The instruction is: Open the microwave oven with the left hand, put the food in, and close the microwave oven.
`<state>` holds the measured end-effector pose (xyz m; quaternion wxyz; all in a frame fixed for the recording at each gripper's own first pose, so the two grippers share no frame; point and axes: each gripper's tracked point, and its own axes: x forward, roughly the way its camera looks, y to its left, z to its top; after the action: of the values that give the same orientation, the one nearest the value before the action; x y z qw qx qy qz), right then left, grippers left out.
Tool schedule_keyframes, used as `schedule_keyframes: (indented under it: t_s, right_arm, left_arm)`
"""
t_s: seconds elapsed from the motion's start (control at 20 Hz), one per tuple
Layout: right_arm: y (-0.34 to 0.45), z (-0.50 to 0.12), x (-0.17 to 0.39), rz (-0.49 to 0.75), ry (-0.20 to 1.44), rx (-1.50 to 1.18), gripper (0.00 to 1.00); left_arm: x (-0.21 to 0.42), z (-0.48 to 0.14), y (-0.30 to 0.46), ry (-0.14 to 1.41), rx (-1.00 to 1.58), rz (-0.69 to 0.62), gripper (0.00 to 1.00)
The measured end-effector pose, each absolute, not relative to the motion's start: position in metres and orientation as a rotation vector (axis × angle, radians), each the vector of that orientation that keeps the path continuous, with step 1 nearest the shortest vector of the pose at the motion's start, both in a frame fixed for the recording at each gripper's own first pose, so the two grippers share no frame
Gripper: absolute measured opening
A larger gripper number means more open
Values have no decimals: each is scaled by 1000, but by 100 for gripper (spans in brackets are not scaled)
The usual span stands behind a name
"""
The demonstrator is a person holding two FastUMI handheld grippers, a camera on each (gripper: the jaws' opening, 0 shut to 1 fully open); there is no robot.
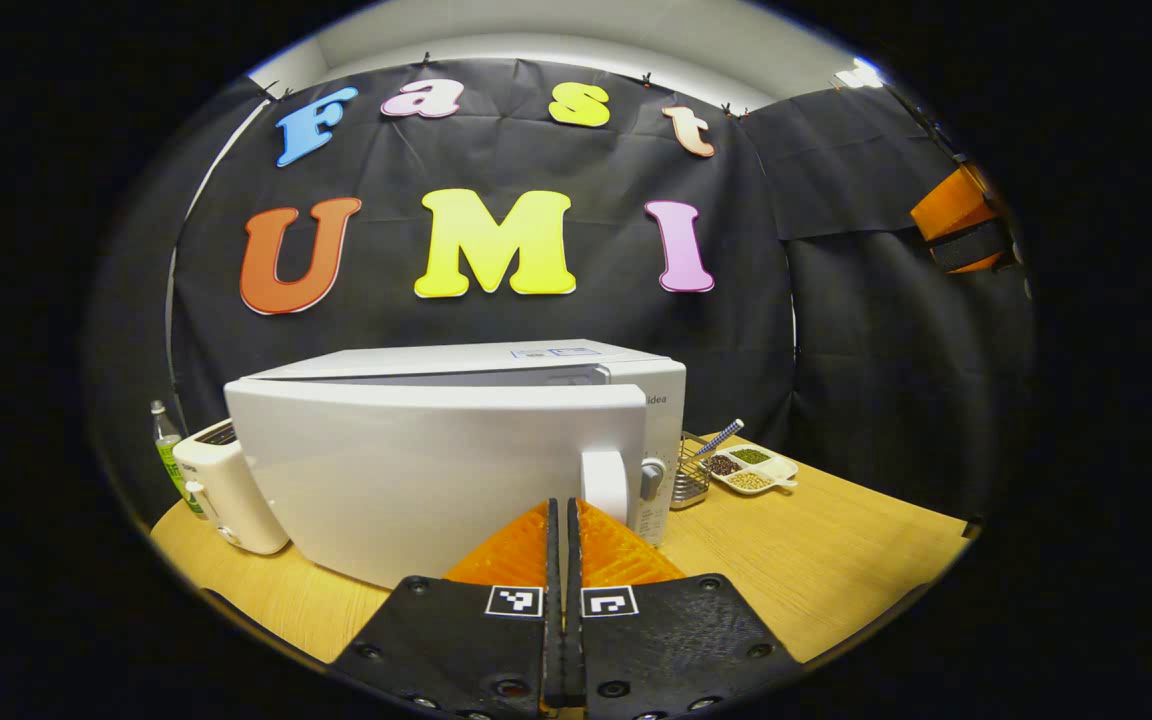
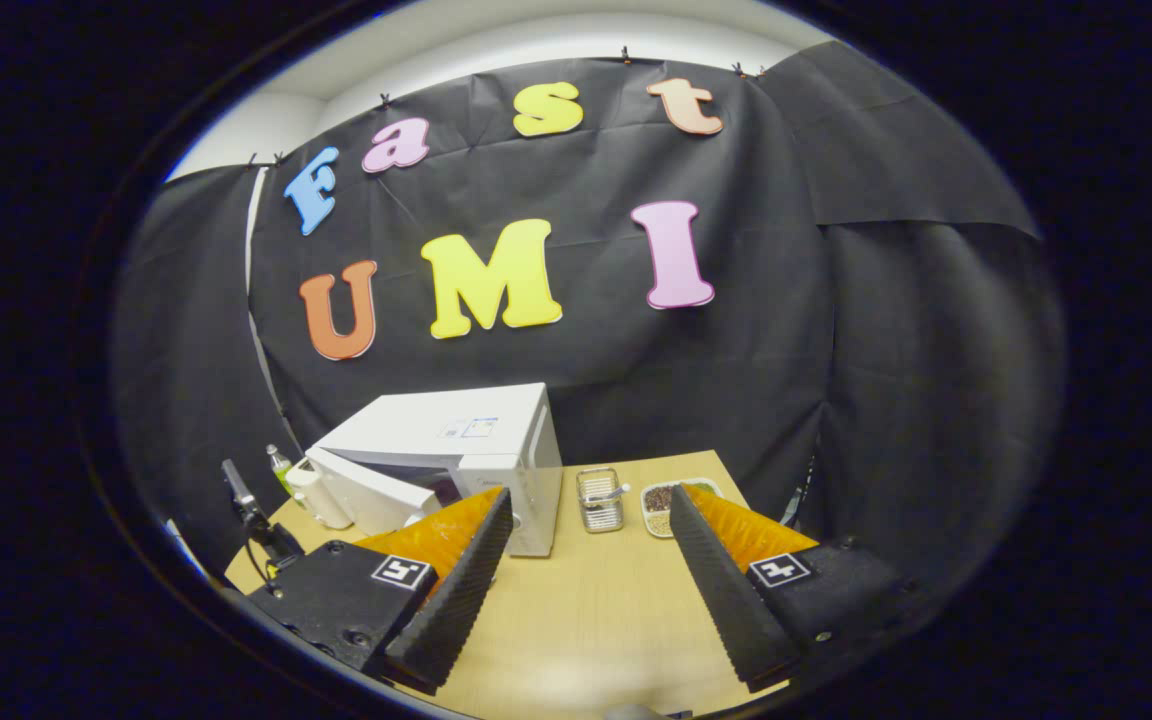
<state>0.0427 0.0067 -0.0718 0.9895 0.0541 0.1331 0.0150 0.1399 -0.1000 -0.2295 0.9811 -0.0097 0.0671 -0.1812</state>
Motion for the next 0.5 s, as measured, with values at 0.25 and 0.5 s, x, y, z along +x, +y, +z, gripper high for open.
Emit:
schedule_keyframes:
  t_s: [0.25,0.5]
  right_arm:
    - [-12,-82,54,6,291,122,100]
    - [-13,-91,61,16,312,143,92]
  left_arm:
    - [178,-226,-118,123,2,-367,0]
    - [175,-227,-112,123,-15,-353,0]
